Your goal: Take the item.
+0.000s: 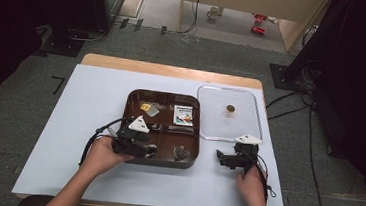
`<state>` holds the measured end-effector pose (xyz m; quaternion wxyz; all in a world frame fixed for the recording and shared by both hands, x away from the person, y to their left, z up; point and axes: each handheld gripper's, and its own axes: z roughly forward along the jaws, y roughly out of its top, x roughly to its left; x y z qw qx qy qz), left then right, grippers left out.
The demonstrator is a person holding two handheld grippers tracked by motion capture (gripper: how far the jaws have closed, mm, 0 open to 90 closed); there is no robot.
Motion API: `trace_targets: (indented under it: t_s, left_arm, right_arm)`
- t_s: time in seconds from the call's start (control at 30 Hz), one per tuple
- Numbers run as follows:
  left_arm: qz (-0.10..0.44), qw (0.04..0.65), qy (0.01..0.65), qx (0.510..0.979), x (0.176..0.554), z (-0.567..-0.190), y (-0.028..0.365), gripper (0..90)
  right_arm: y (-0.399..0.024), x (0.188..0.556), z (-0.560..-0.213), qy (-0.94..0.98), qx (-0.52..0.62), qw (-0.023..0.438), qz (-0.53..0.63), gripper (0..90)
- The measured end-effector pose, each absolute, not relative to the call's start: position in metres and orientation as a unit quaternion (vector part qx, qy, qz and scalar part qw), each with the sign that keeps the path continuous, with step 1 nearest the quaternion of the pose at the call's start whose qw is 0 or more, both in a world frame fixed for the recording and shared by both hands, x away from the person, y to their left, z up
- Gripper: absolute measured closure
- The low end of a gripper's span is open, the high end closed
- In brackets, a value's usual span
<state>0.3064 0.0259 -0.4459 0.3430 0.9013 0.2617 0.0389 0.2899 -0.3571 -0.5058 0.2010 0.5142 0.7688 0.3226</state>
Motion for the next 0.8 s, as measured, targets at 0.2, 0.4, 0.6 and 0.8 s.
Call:
trace_targets:
  t_s: [0.2, 0.4, 0.6, 0.8]
  left_arm:
    - [0.038, 0.316, 0.259, 0.912, 0.3056, -0.4523, 0.0194, 53.8]
    - [0.031, 0.298, 0.273, 0.914, 0.3071, -0.4541, 0.0196, 63.2]
    - [0.02, 0.28, 0.287, 0.916, 0.3069, -0.4537, 0.0183, 77.4]
    - [0.012, 0.275, 0.302, 0.913, 0.3099, -0.4509, 0.0227, 81.3]
  right_arm:
    - [-0.3571, 0.2899, -0.5058, 0.769, 0.514, 0.201, 0.323, 0.0]
    - [-0.3571, 0.2899, -0.5058, 0.769, 0.514, 0.201, 0.323, 0.0]
    - [-0.3571, 0.2899, -0.5057, 0.769, 0.514, 0.201, 0.323, 0.0]
    - [-0.3571, 0.2899, -0.5058, 0.769, 0.513, 0.202, 0.323, 0.0]
